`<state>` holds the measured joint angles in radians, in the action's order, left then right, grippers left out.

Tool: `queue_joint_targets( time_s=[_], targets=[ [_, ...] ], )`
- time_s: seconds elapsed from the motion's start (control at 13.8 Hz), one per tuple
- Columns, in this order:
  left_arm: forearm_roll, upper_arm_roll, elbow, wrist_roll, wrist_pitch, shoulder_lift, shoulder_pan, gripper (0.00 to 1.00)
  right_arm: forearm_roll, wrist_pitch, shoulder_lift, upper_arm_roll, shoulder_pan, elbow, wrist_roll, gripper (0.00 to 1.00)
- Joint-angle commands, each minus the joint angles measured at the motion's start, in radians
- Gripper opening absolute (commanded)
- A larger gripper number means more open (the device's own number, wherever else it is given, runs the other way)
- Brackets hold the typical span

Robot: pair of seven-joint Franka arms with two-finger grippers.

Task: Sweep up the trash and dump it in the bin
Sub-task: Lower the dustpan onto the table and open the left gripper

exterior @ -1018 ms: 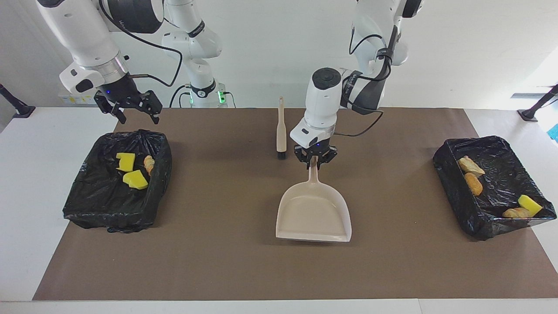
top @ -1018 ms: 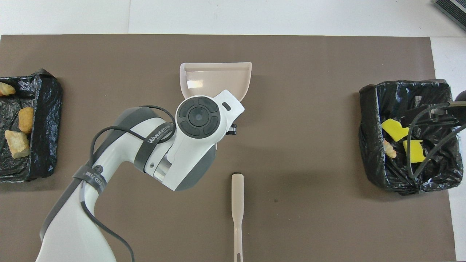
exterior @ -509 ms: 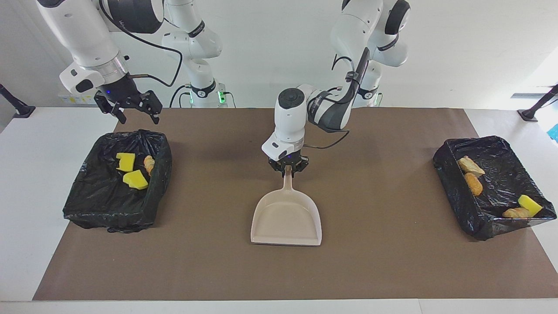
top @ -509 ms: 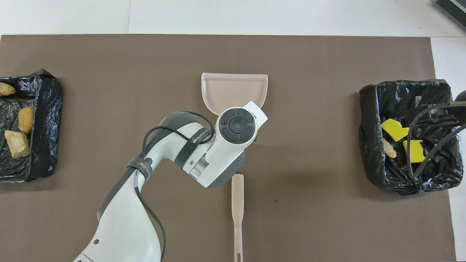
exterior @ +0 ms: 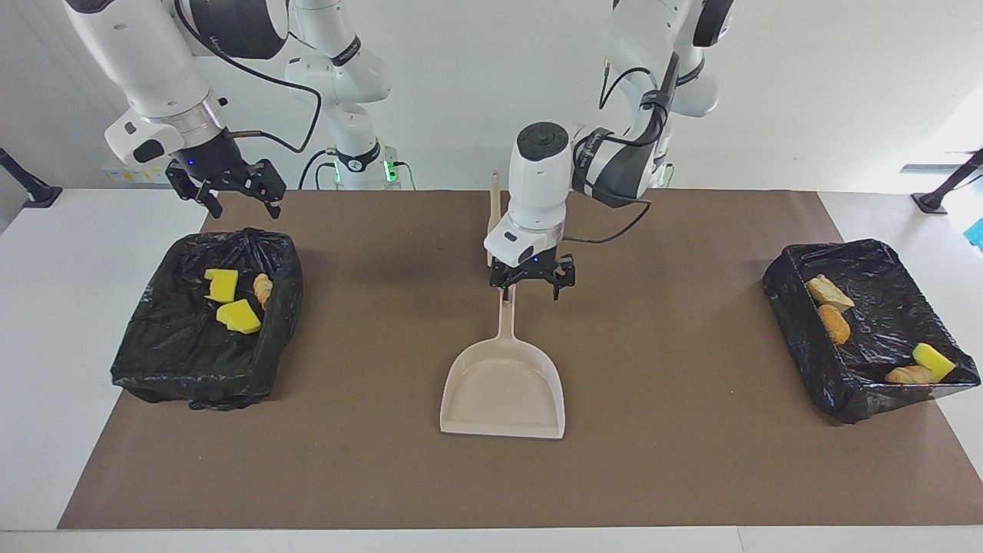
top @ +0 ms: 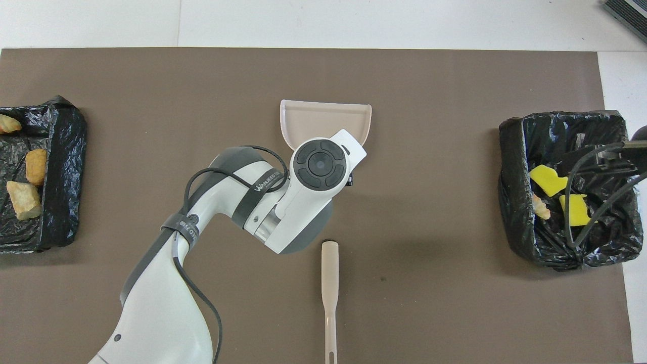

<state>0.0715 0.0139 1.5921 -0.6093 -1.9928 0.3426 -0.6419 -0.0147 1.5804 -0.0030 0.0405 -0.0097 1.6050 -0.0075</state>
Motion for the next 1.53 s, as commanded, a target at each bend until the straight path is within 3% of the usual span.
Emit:
queue_joint_targets(
  time_s=[0.0,0.44,0.65,0.87,1.02,1.24,1.45],
  targets=[
    [-0.022,-0.003,0.003,0.034,0.06,-0.037,0.1,1.0,-0.013,0.001,-0.025,-0.001,-0.004,0.027,-0.009,1.0],
    [-0.039,0.009,-0.011,0.402,0.204,-0.125,0.296,1.0,-0.013,0.001,-0.025,-0.001,-0.004,0.027,-0.009,1.0],
    [-0.084,0.009,-0.009,0.56,0.253,-0.203,0.436,1.0,-0.013,0.001,-0.025,-0.001,-0.006,0.027,-0.009,1.0],
    [-0.082,0.024,0.014,0.751,0.325,-0.266,0.496,1.0,-0.013,0.001,-0.025,-0.001,-0.006,0.027,-0.009,1.0],
    [-0.082,0.026,0.035,0.772,0.345,-0.306,0.548,1.0,-0.013,0.001,-0.025,-0.001,-0.006,0.027,-0.009,1.0],
    [-0.082,0.026,0.168,0.773,0.289,-0.425,0.567,1.0,-0.013,0.001,-0.025,-0.001,-0.004,0.027,-0.009,1.0],
    [-0.073,0.024,0.174,0.795,0.281,-0.442,0.562,1.0,-0.013,0.001,-0.025,-0.001,-0.006,0.027,-0.009,1.0]
  ],
)
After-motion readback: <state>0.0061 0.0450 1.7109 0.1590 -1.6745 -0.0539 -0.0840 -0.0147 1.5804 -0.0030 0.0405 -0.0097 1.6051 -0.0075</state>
